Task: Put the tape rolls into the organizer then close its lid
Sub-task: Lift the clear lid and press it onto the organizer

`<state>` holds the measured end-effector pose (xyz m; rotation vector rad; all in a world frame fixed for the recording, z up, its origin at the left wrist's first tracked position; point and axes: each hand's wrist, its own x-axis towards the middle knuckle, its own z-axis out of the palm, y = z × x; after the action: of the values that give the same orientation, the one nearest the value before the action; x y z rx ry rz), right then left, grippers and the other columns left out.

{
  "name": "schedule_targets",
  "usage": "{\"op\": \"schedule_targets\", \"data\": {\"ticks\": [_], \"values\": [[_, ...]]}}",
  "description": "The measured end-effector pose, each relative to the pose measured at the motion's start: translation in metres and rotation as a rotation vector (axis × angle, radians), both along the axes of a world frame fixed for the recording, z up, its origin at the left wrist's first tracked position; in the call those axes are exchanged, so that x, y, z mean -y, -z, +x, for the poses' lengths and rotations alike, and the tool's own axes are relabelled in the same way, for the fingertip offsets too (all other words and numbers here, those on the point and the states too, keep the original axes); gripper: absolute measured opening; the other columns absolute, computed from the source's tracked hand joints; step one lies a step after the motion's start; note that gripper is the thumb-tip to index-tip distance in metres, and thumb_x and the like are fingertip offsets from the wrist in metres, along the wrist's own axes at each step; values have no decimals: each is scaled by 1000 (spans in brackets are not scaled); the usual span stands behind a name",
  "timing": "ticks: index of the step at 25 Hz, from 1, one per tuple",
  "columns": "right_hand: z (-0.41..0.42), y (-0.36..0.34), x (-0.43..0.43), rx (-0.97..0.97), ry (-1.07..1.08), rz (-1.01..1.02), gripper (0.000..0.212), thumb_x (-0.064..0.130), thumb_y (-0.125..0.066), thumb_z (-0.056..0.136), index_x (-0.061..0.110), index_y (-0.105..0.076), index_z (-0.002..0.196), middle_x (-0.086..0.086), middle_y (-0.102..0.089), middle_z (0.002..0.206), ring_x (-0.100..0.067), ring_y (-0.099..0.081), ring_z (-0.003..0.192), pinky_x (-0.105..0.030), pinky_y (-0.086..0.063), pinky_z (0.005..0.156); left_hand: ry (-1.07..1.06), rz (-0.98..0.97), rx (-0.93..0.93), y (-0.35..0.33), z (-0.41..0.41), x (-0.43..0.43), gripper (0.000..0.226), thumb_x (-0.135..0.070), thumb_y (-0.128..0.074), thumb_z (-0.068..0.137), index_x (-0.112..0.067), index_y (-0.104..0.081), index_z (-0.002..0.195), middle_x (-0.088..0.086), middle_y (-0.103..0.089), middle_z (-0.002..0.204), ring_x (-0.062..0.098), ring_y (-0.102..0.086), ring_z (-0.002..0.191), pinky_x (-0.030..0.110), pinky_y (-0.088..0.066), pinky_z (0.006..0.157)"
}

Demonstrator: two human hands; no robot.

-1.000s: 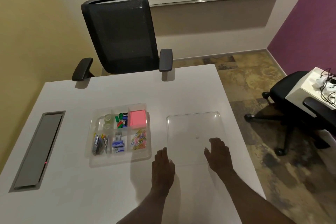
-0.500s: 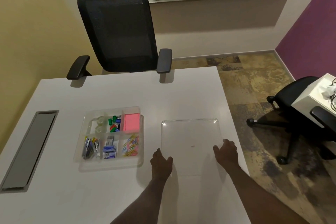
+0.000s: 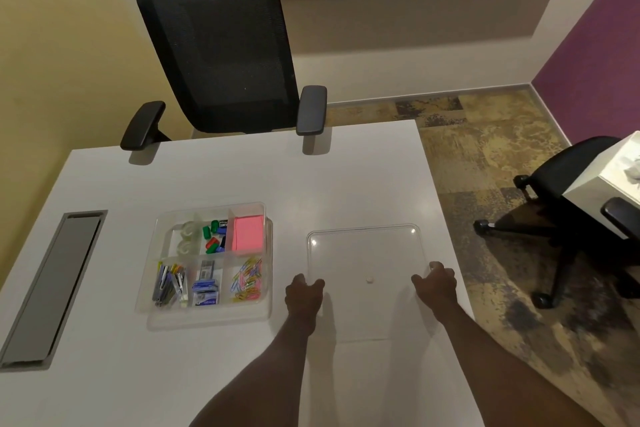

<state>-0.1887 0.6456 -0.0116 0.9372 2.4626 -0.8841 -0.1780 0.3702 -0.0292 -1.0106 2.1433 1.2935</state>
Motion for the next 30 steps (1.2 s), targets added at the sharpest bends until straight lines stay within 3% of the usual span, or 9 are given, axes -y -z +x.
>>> {"op": "schedule_targets", "data": {"ticks": [2,4,9,12,18,22,25,28,30], "values": [[4,-1,-1,-22,16,11,63,23,-72,85,0,-49,139,-28,-47,135,-45,-49,124,-47,-45,101,-79,71,-68,-6,4,0,31,-37,-65,71,-7,-59,76,14,-55,77,30,-54,77,37,-40,72],[8,-3,0,-69,56,6,57,22,-73,86,1,-53,136,-28,-48,133,-45,-50,123,-47,-45,102,-160,95,-131,-18,9,0,10,-17,-66,86,-9,-72,87,7,-68,84,28,-61,83,37,-50,78],[22,-15,-1,-298,219,-57,25,14,-68,90,5,-63,113,-22,-65,112,-38,-63,101,-39,-50,85,-238,54,-213,-39,22,9,19,-14,-68,95,-22,-70,79,3,-74,81,32,-71,85,46,-61,85],[36,-28,2,-388,258,-130,15,14,-66,92,11,-63,107,-11,-68,98,-31,-64,91,-33,-47,76,-226,136,-252,-51,27,20,20,-9,-67,94,-23,-71,81,7,-77,89,27,-67,80,37,-56,76],[61,-45,26,-488,306,-237,18,14,-69,92,11,-65,110,-11,-70,97,-33,-67,93,-34,-49,78,-202,261,-355,-84,42,57,9,-8,-70,95,-15,-74,99,10,-76,99,25,-65,86,34,-52,74],[72,-61,78,-532,242,-301,18,17,-69,92,12,-65,109,-11,-72,97,-29,-67,89,-31,-47,76,-262,293,-443,-104,58,104,28,-7,-73,94,-23,-70,118,6,-75,96,20,-66,81,34,-53,75],[75,-70,121,-560,215,-317,20,17,-72,91,10,-67,109,-10,-73,96,-28,-67,88,-31,-47,78,-270,208,-474,-107,64,150,27,-11,-75,94,-19,-74,120,3,-75,90,20,-66,80,38,-54,85],[80,-85,160,-570,169,-328,22,17,-72,90,9,-70,111,-7,-74,94,-23,-67,88,-25,-45,73,-204,172,-488,-112,70,198,8,-19,-73,97,-22,-80,94,7,-75,83,21,-64,76,40,-51,82],[82,-95,184,-573,160,-348,19,17,-71,90,11,-72,109,-3,-75,90,-20,-68,88,-18,-44,69,-172,189,-501,-123,72,227,14,-21,-72,98,-25,-78,86,5,-78,82,19,-68,77,33,-52,75]]}}
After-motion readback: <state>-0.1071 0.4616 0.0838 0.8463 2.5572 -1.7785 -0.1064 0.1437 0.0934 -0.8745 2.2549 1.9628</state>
